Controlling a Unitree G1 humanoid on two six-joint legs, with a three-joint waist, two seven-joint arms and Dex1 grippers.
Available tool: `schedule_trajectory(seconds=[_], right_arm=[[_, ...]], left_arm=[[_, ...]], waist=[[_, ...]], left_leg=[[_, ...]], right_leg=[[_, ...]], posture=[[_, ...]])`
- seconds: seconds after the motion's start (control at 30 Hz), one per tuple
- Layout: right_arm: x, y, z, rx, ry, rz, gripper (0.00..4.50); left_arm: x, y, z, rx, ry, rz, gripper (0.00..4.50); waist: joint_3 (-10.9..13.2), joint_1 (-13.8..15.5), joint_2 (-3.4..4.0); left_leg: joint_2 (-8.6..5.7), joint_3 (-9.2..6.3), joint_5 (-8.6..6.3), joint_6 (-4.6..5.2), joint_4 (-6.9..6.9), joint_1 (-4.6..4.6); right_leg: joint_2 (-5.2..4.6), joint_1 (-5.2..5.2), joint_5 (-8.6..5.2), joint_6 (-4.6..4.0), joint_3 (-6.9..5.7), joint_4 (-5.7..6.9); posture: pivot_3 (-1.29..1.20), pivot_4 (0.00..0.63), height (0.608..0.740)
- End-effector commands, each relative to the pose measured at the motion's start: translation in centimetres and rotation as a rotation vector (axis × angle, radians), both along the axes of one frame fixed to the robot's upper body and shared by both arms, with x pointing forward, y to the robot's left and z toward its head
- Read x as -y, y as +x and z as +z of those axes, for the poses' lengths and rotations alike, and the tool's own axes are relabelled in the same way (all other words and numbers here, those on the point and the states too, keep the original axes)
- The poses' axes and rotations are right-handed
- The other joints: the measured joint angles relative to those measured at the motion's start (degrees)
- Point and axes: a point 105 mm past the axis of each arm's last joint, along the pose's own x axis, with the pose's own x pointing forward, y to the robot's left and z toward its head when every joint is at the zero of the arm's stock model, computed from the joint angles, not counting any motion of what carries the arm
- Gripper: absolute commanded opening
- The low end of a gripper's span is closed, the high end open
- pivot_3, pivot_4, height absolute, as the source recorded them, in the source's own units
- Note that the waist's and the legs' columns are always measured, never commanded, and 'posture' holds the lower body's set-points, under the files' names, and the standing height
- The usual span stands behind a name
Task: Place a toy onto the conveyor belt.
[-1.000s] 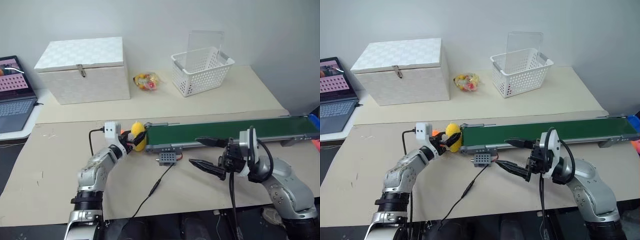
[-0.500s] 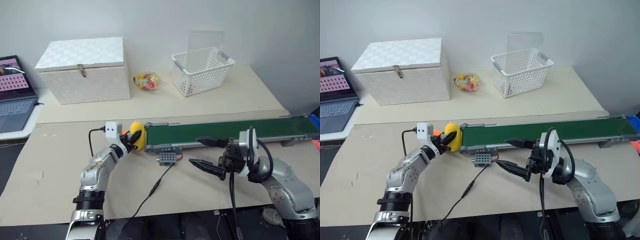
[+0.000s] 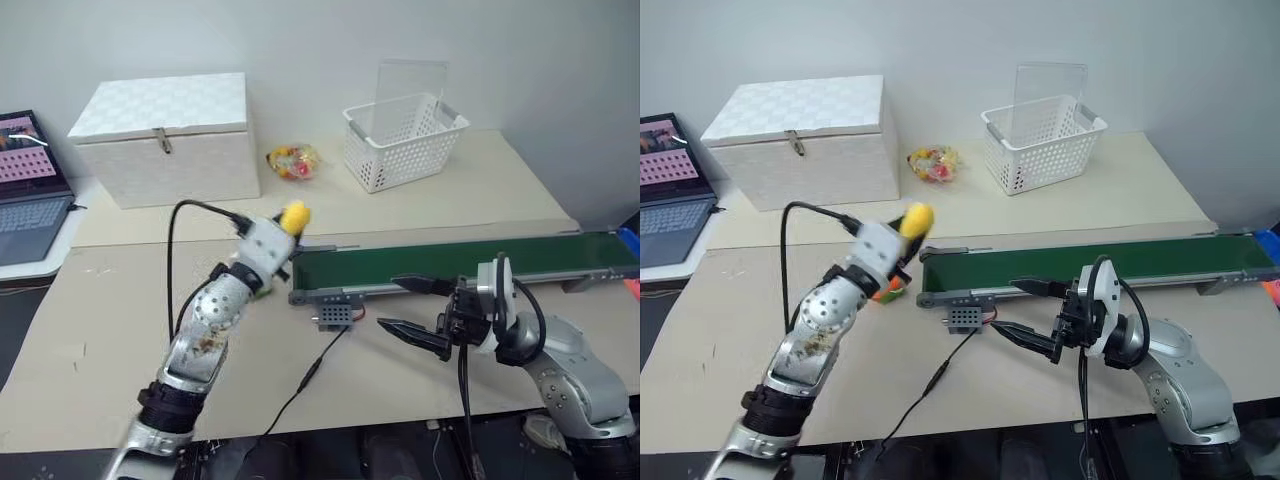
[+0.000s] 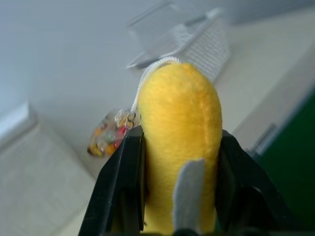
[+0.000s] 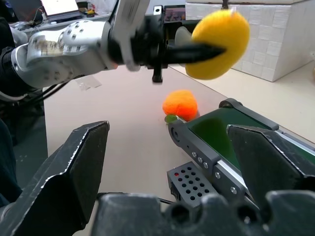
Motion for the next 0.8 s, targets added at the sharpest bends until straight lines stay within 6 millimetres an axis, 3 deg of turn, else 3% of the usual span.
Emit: schedule_trajectory(seconds=[0.03, 0.3, 0.4, 0.57, 0.8], right_arm=[[-0.3, -0.2, 0.8, 0.034, 0.008, 0.013, 4.50], [-0.1, -0.4, 0.8, 0.035, 0.018, -0.003, 4.50], [0.0, -0.4, 0.8, 0.035, 0.018, -0.009, 4.50], [0.0, -0.4, 0.7, 0.035, 0.016, -0.016, 4.50], [0.0, -0.4, 0.6, 0.033, 0.015, -0.017, 4.50]], left_arm=[[0.5, -0.2, -2.1, 0.153, 0.256, -0.070, 1.76], [0.0, 1.0, -3.3, 0.238, 0.381, -0.114, 1.76], [0.1, 1.3, -3.0, 0.249, 0.363, -0.119, 2.54], [0.4, 1.0, -2.9, 0.253, 0.333, -0.146, 4.46], [0.3, 1.0, -2.5, 0.261, 0.311, -0.127, 4.46]], waist=[[0.00, -0.01, -0.01], [0.01, 0.09, -0.01], [0.01, 0.04, -0.01], [0.00, 0.10, 0.00], [-0.01, 0.08, 0.01]], left_leg=[[0.00, 0.00, -0.01, 0.02, 0.01, 0.00], [0.01, -0.01, 0.02, -0.03, 0.00, -0.06], [0.01, -0.01, 0.04, -0.06, 0.01, -0.08], [0.01, -0.01, 0.03, -0.05, 0.01, -0.06], [0.00, -0.01, 0.03, -0.04, 0.03, -0.04]], right_leg=[[0.00, 0.00, 0.00, 0.00, 0.00, 0.00], [-0.04, -0.11, 0.00, 0.02, -0.04, 0.02], [-0.05, -0.12, 0.00, 0.03, -0.04, 0.02], [-0.06, -0.10, 0.00, 0.04, -0.04, 0.03], [-0.06, -0.07, 0.01, 0.06, -0.05, 0.04]], posture=[[0.00, 0.150, 0.740], [0.00, 0.150, 0.740], [0.00, 0.150, 0.740], [0.00, 0.150, 0.740], [0.00, 0.150, 0.740]])
